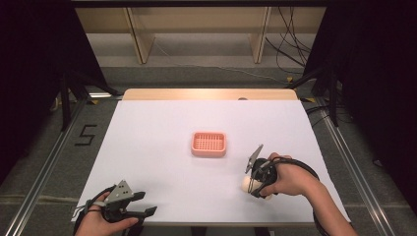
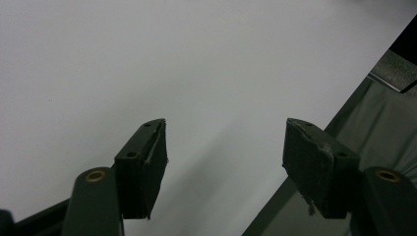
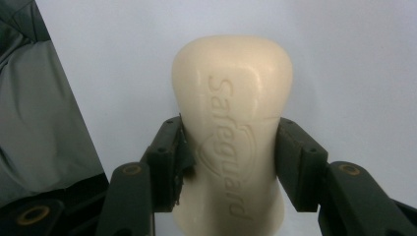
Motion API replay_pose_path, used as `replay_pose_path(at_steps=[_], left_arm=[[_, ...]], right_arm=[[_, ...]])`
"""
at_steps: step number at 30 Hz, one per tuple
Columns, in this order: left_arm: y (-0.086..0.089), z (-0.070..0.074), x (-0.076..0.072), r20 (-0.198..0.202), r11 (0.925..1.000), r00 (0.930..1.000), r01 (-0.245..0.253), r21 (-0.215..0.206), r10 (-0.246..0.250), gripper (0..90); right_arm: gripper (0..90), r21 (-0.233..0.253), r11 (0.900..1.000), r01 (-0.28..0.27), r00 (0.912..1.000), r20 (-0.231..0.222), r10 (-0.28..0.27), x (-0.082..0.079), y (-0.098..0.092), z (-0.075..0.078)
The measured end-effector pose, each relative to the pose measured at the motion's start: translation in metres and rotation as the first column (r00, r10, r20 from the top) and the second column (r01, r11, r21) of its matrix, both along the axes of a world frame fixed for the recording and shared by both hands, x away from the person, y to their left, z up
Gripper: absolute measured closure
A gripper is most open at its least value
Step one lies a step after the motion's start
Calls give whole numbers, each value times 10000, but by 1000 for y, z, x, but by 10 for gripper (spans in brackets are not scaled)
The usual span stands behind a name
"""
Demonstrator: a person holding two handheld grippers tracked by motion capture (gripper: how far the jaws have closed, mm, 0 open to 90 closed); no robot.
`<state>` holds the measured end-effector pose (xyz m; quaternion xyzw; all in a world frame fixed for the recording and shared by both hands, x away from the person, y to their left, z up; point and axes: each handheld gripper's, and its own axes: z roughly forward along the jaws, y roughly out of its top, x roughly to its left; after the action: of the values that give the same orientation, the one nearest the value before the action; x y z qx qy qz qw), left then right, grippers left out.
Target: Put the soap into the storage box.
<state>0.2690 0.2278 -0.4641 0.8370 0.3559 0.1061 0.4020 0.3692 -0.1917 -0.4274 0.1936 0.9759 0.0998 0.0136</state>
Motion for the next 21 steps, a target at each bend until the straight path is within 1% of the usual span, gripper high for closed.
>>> replay_pose_path(at_steps=[3,5,7,9,10,11,12,13,14,15,16,17,18,21], left_arm=[[0,0,0,-16,10000,10000,14,-10,-14,330],[0,0,0,-10,10000,10000,13,-7,-13,330],[0,0,0,-19,10000,10000,12,-25,-12,330],[0,0,0,-19,10000,10000,21,-21,-21,330],[0,0,1,57,10000,10000,29,33,-30,330],[0,-1,1,118,10000,9999,49,2,-49,330],[-1,-1,0,43,10000,10000,-11,-64,11,330],[-1,0,0,-63,10000,10000,20,-58,-20,330],[-1,0,-1,-124,9999,9999,-84,-79,84,330],[0,0,0,-11,9999,9999,108,28,-108,330],[0,0,0,11,10000,10000,53,-18,-53,330],[0,0,0,-24,9999,9999,106,19,-106,330],[-1,0,-1,-144,10000,9999,-4,-76,3,330],[-1,0,-1,-142,10000,9999,8,-71,-9,330]], right_arm=[[504,110,9999,67,10000,70,-68,1,-1,1],[504,326,9990,291,9996,-40,-290,1,-2,3],[504,404,9988,284,9996,-43,-283,3,-2,4],[504,399,9986,336,9994,5,-337,3,-2,4],[504,415,9985,368,9993,7,-369,4,-2,4],[504,451,9984,339,9994,16,-340,4,-3,5],[504,470,9984,318,9994,87,-322,5,-2,5],[504,398,9987,324,9995,32,-326,5,-2,6],[504,417,9987,287,9996,69,-290,6,-3,6],[504,455,9985,308,9994,121,-314,6,-3,6],[504,407,9986,352,9993,100,-356,6,-3,7],[504,385,9986,375,9992,110,-380,6,-3,7],[504,387,9982,449,9989,105,-454,6,-2,8],[505,386,9984,405,9990,170,-411,8,-2,8]])
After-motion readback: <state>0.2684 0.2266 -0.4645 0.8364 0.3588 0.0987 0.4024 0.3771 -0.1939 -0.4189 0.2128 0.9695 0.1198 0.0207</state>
